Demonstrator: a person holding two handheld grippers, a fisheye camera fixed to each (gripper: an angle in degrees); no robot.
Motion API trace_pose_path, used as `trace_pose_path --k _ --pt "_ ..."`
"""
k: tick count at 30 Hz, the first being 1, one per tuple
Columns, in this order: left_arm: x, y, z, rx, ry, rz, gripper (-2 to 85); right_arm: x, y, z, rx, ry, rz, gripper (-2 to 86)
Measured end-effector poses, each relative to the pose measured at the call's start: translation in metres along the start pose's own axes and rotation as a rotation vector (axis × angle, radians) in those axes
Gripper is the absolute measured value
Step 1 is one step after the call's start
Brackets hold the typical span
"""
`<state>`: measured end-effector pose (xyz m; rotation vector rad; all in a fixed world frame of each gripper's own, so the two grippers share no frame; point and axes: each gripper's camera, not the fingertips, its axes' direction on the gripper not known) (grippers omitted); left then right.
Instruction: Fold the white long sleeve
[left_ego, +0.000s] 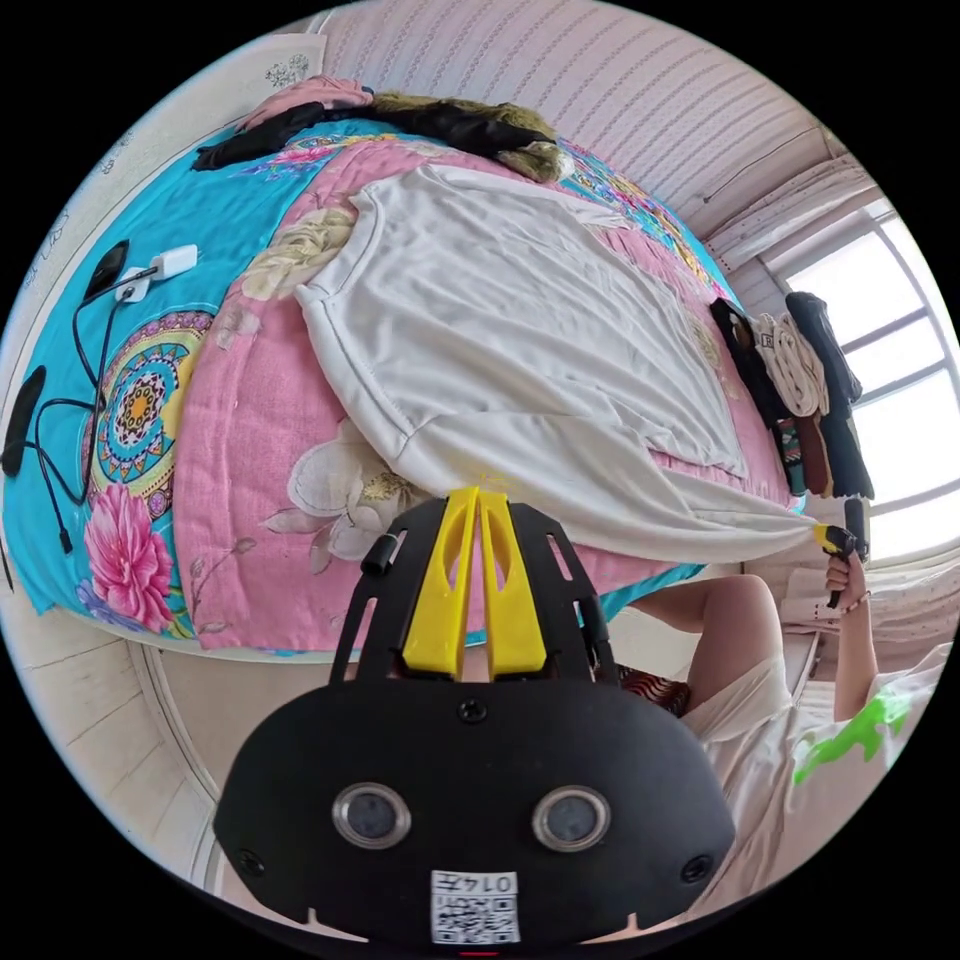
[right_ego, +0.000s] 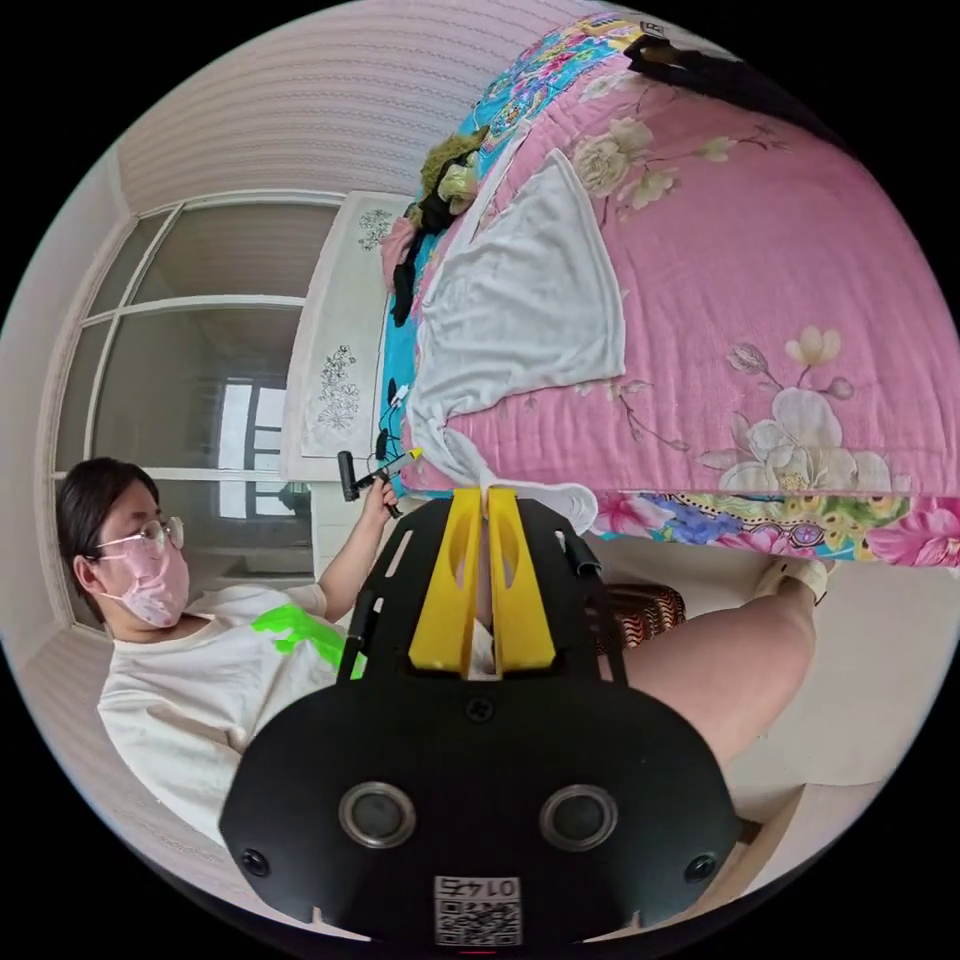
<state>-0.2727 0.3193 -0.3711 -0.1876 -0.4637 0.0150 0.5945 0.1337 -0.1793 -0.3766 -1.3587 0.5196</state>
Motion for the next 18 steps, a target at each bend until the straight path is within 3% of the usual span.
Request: trace_pose_path --k 7,10,13,15,18 --pt "0.040 -0.025 -0.015 0.002 0.048 -0.021 -0.9 0.049 -0.011 -0.024 0.063 -0.266 0.166 0.4" --pt "0.081 -0.034 -0.047 0.140 0.127 0.107 -0.7 0.036 -0.005 -0.028 0.070 -0.338 0.096 0.5" --pt "0.149 -0.050 -0.067 0.159 0.118 0.448 0.8 0.022 0.001 -0.034 0.049 -0.316 0.053 0.4" --pt "0.207 -0.065 -0.063 0.102 -0.075 0.737 3.4 0.014 0.002 -0.037 0.028 -0.309 0.032 0.4" --pt "0.264 -0.082 -0.046 -0.008 -0.180 1.044 7.1 0.007 0.003 -0.039 0.004 -0.282 0.018 0.4"
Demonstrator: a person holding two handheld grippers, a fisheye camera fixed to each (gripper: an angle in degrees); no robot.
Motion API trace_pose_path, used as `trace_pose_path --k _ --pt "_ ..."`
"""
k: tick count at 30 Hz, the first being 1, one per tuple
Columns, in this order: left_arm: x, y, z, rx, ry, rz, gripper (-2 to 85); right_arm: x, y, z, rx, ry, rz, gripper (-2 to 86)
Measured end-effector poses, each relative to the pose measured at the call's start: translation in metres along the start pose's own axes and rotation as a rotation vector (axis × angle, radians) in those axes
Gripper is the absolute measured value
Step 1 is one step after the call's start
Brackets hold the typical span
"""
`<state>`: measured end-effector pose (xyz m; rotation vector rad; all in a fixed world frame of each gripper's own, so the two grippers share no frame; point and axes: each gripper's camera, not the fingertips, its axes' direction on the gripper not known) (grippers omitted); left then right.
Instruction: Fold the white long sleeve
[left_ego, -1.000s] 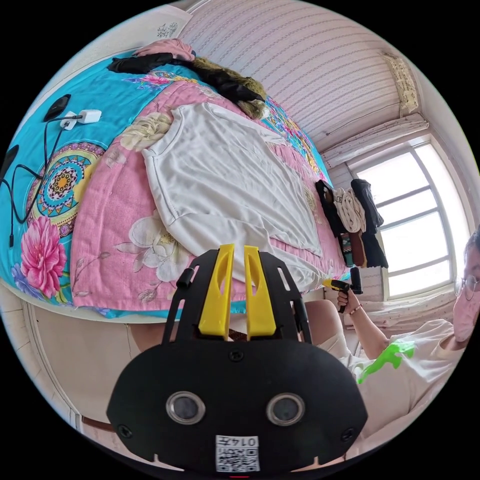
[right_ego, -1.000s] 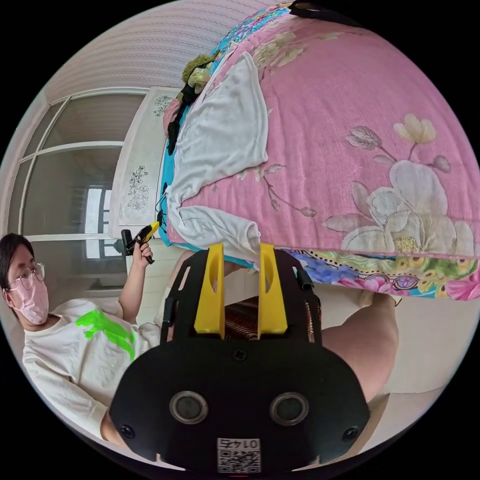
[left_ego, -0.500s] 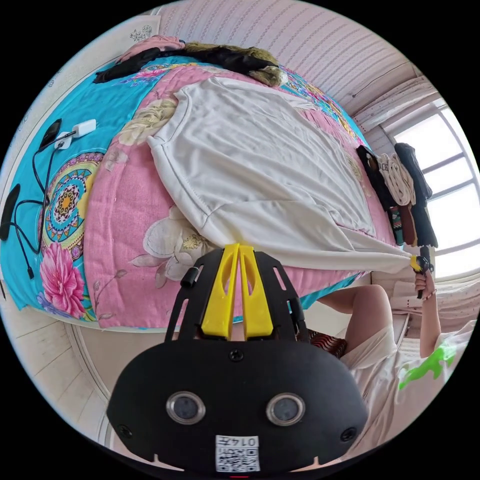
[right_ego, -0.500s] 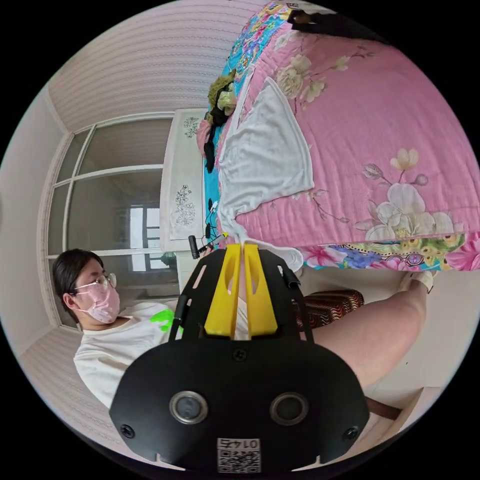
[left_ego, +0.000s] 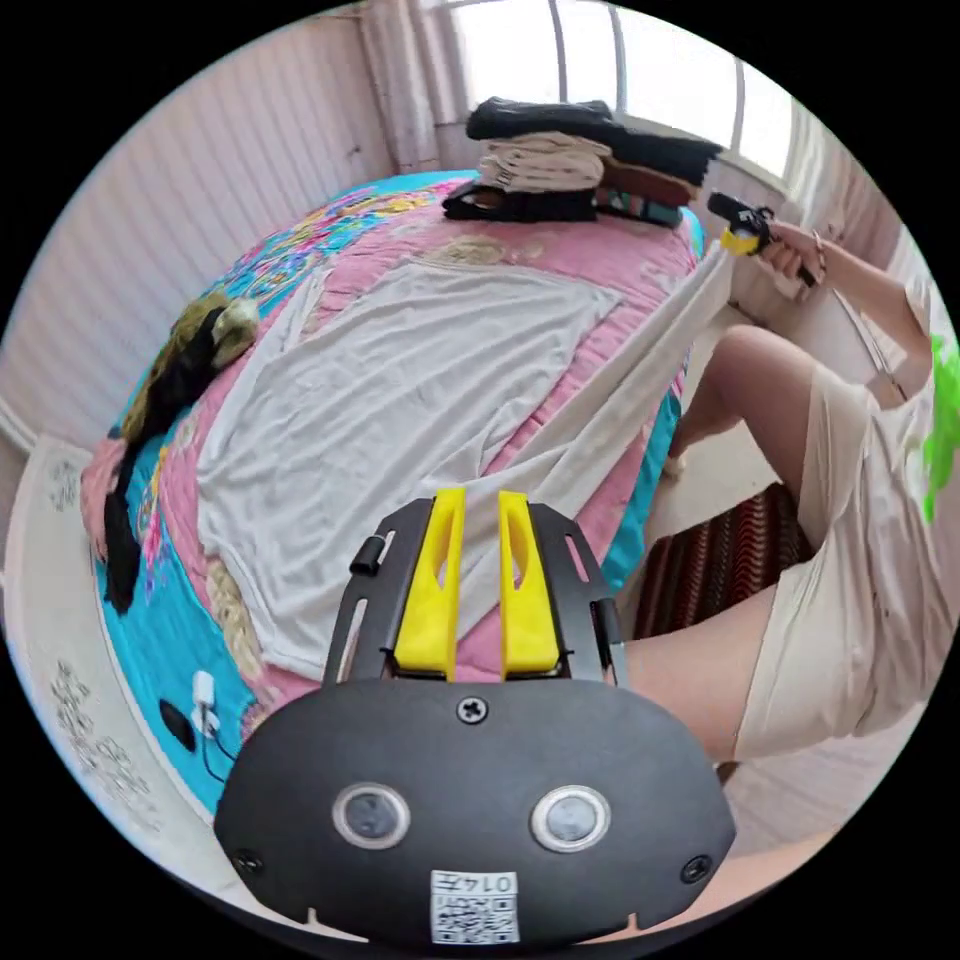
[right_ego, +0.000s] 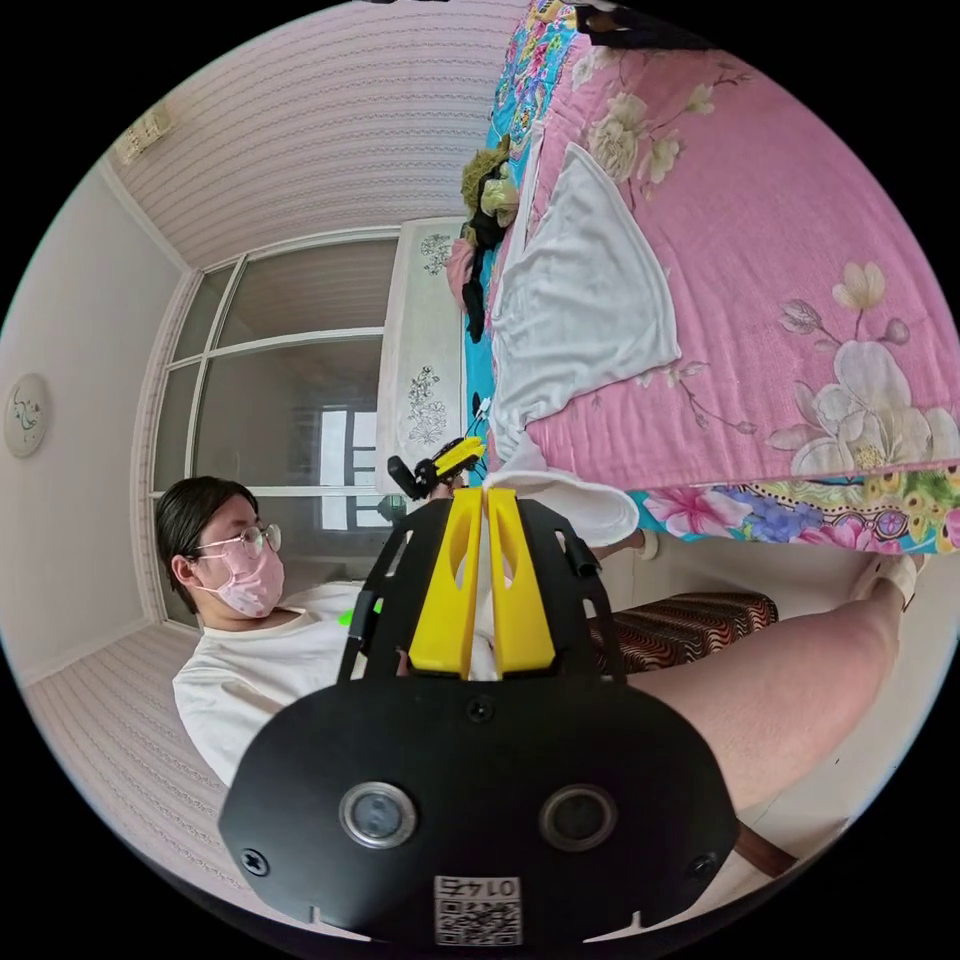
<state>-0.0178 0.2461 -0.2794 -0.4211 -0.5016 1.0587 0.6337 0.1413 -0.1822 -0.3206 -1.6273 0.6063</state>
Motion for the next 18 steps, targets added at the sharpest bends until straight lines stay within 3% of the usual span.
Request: trace_pose_path --k 5,11,18 --pt "0.009 -0.066 0.018 -0.149 0.035 0.262 8.4 -0.005 -0.002 -0.001 -0.007 0.008 -0.007 0.4" --pt "0.013 -0.108 0.046 -0.368 0.034 0.421 0.0 -0.007 -0.009 0.002 -0.018 0.015 -0.009 0.4" --pt "-0.011 -0.111 -0.003 -0.243 0.189 0.328 -0.9 0.008 -0.014 -0.005 -0.015 0.156 0.119 0.3"
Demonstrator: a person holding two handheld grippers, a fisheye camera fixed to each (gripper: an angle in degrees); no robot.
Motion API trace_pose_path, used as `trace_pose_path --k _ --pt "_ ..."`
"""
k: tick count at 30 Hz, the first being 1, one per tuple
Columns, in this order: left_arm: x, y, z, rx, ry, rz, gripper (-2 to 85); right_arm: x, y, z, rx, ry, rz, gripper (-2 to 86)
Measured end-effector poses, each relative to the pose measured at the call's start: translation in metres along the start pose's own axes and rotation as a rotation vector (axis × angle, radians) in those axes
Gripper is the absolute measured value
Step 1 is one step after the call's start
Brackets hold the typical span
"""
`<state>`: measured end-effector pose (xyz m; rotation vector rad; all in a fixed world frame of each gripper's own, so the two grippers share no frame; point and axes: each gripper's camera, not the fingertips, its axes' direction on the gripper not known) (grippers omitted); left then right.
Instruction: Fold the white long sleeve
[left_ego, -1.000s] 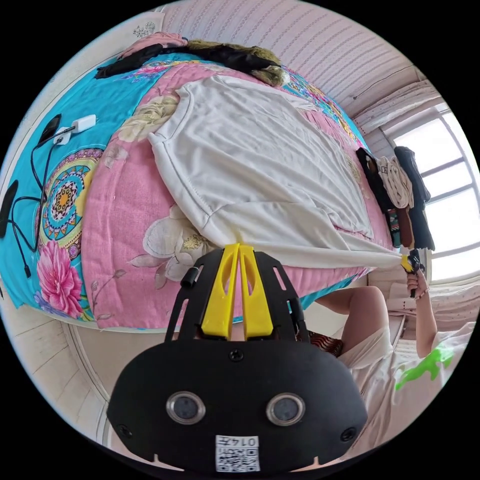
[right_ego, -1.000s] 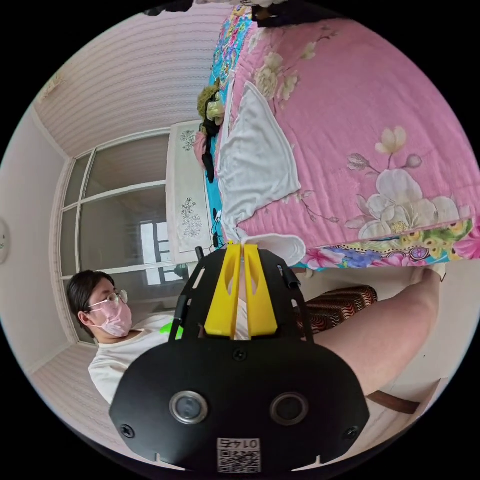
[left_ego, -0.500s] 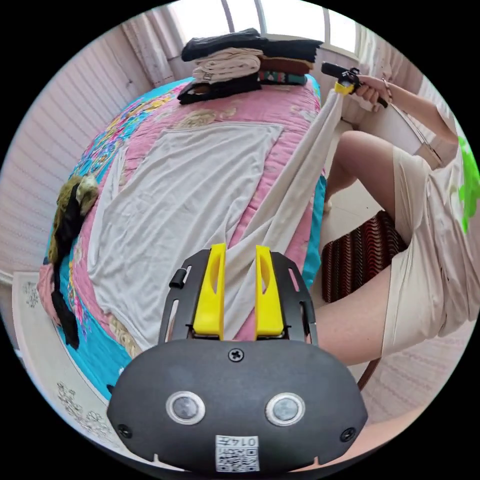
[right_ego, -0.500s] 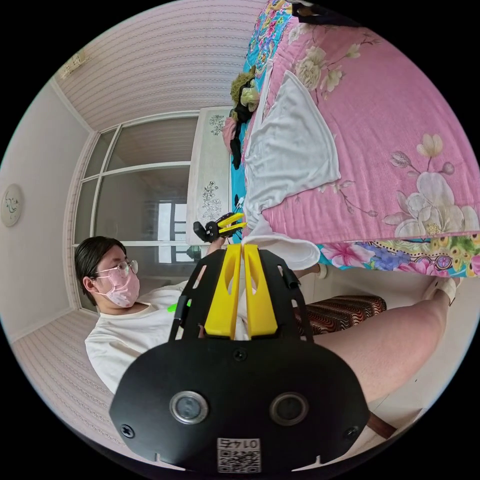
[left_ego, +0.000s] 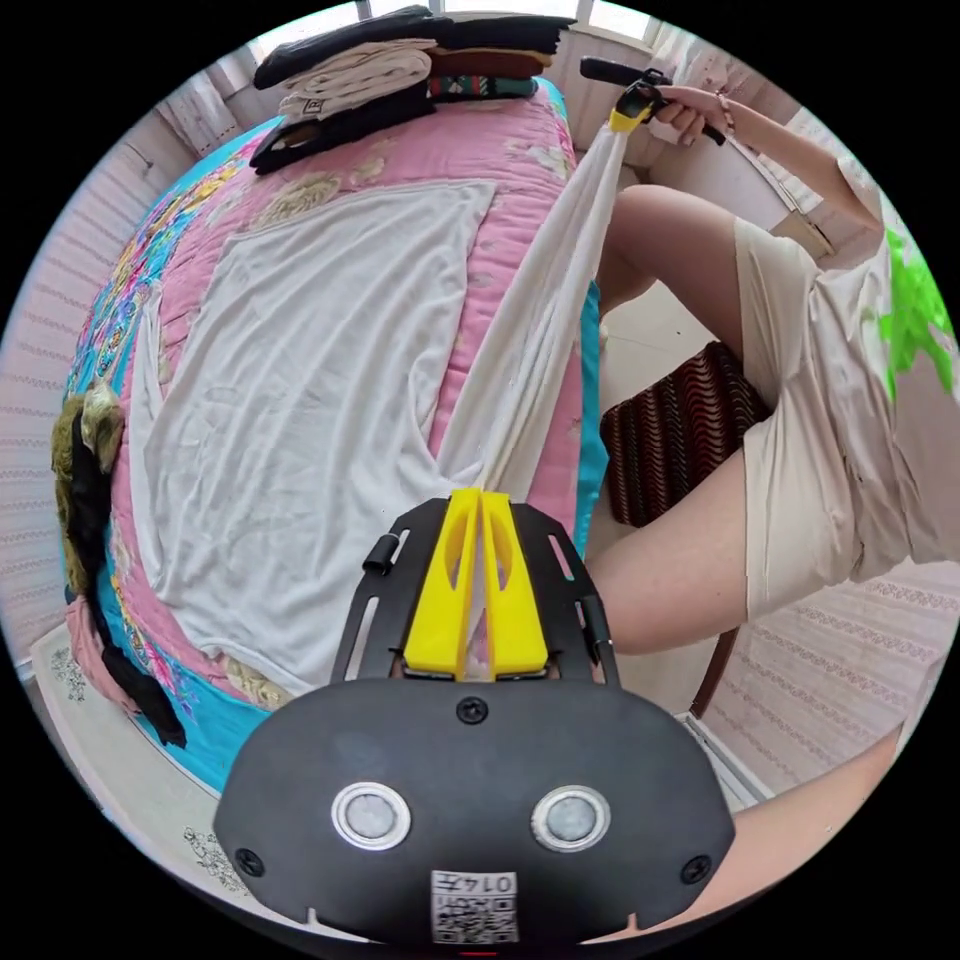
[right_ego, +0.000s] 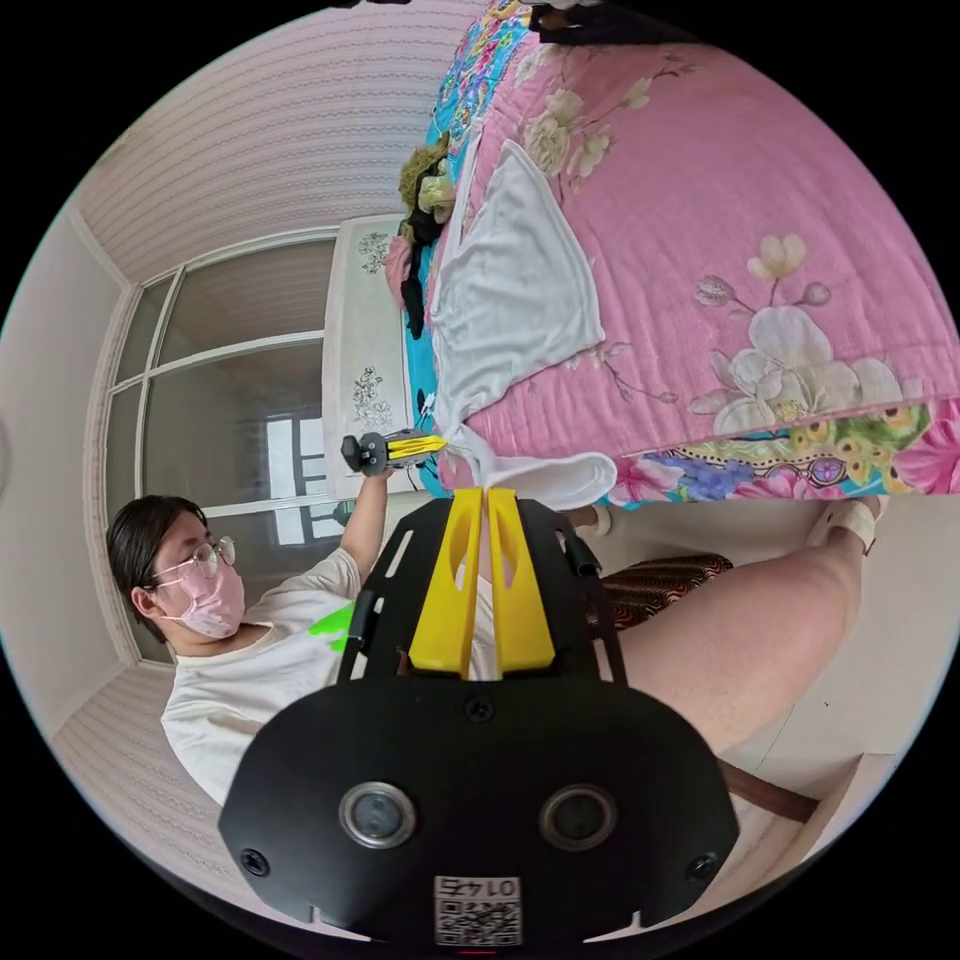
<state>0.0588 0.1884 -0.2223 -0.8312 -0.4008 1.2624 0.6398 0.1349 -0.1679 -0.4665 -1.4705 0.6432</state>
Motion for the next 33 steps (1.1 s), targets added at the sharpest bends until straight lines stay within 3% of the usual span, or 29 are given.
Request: trace_pose_path --k 9,17,23,28,33 --pt "-0.034 0.034 -0.030 0.190 -0.011 -0.187 -0.9 0.019 -0.022 0.011 -0.064 0.033 0.080 0.3" --pt "-0.081 0.029 0.023 0.056 -0.052 -0.393 0.7 0.072 -0.075 0.036 -0.050 0.080 0.225 0.4" --pt "-0.079 0.081 0.024 0.054 -0.123 -0.501 8.1 0.081 -0.081 0.032 0.004 0.163 0.225 1.4" --pt "-0.069 0.178 0.031 0.192 -0.100 -0.800 7.9 0.071 -0.070 0.054 0.006 0.234 0.143 8.0" --pt "-0.062 0.292 0.084 0.364 0.135 -1.178 5.7 0.069 -0.064 0.098 -0.006 0.312 0.108 10.7"
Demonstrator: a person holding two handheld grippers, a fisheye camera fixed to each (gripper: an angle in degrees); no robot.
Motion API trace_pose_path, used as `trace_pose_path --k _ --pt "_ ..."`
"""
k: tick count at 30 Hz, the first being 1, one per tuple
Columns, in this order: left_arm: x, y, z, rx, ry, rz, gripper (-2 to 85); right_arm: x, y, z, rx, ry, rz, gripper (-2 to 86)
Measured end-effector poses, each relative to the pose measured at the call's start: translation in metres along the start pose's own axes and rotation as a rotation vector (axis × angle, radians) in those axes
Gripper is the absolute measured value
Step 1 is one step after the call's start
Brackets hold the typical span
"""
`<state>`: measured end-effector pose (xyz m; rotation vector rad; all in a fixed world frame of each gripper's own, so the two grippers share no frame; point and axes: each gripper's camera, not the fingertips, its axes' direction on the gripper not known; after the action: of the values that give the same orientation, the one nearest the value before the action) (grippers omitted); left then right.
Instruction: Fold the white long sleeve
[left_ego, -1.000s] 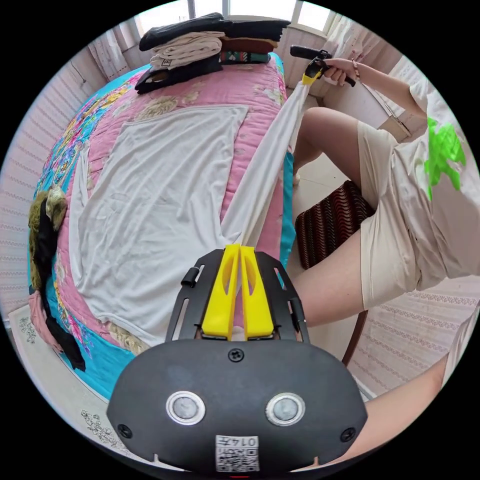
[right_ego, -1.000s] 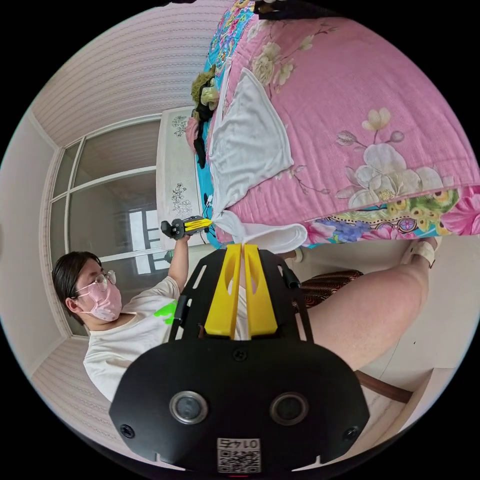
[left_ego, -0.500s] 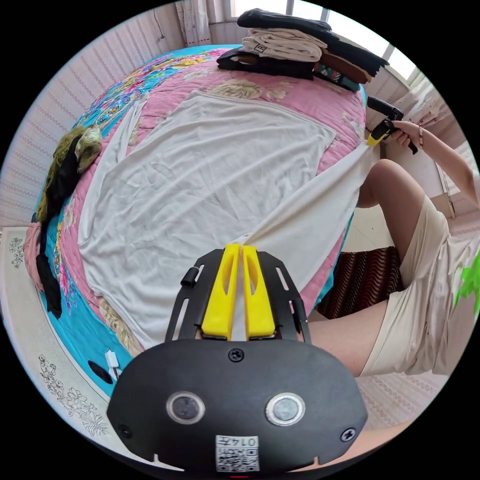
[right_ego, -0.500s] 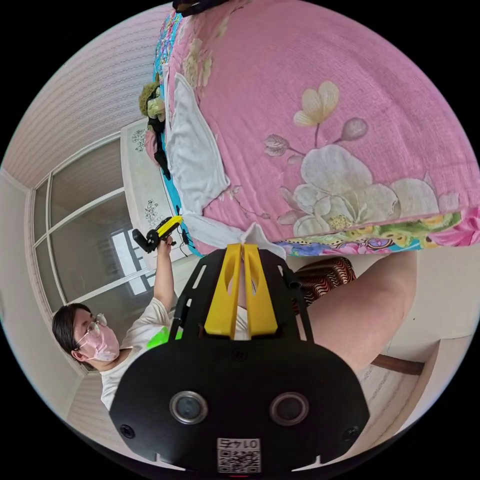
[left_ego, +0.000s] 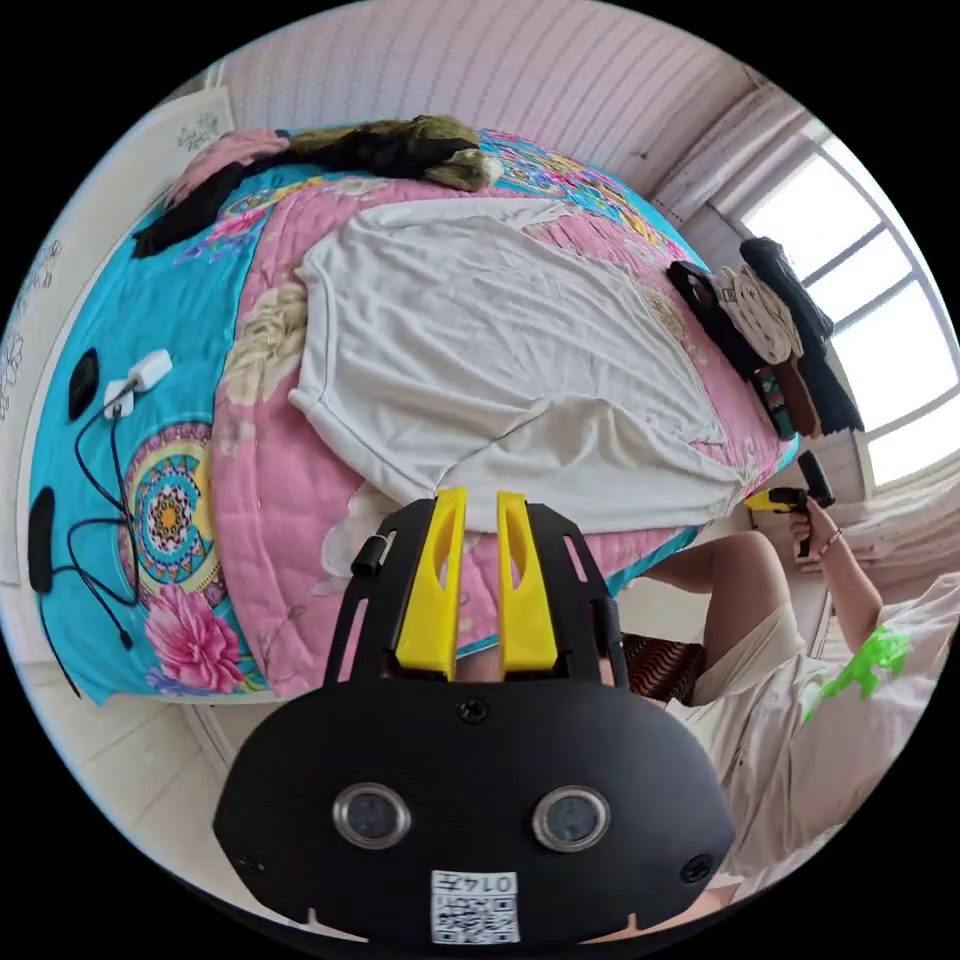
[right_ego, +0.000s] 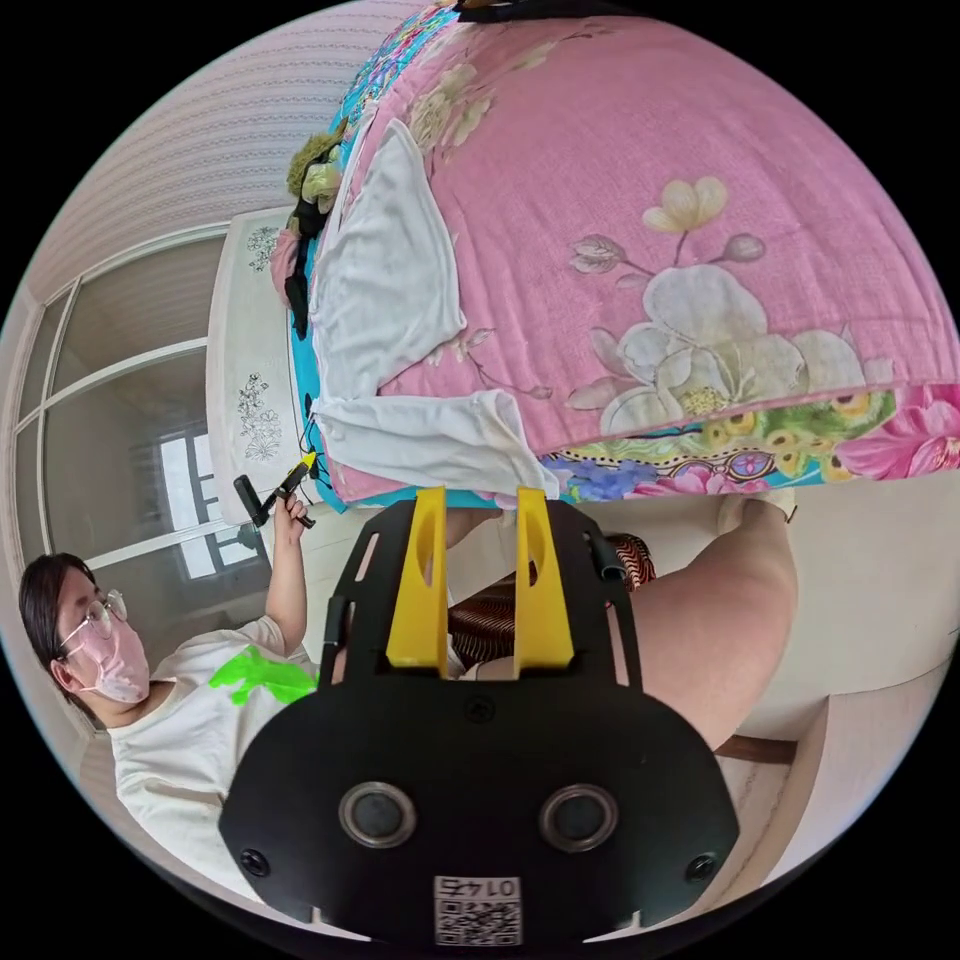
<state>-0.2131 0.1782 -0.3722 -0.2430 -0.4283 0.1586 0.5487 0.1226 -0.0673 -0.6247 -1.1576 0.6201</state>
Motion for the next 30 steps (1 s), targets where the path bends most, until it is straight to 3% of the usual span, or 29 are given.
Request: trace_pose_path --k 9,15,21,25,30 --pt "-0.095 0.023 0.041 -0.012 0.085 -0.239 5.2 0.012 0.001 0.036 0.050 0.124 0.037 10.7" --pt "-0.123 0.023 0.072 -0.046 0.086 -0.196 -0.6 0.028 -0.007 0.049 0.135 0.169 0.068 8.9" --pt "-0.158 0.033 0.082 -0.053 0.086 -0.218 -1.0 0.028 -0.018 0.065 0.067 0.196 0.014 2.1" --pt "-0.179 0.048 0.073 -0.041 0.090 -0.215 -1.0 0.035 -0.002 0.046 -0.010 0.062 0.021 1.0" --pt "-0.214 0.065 0.087 -0.063 0.096 -0.236 -1.0 0.050 -0.002 0.065 -0.153 0.072 0.046 0.6"
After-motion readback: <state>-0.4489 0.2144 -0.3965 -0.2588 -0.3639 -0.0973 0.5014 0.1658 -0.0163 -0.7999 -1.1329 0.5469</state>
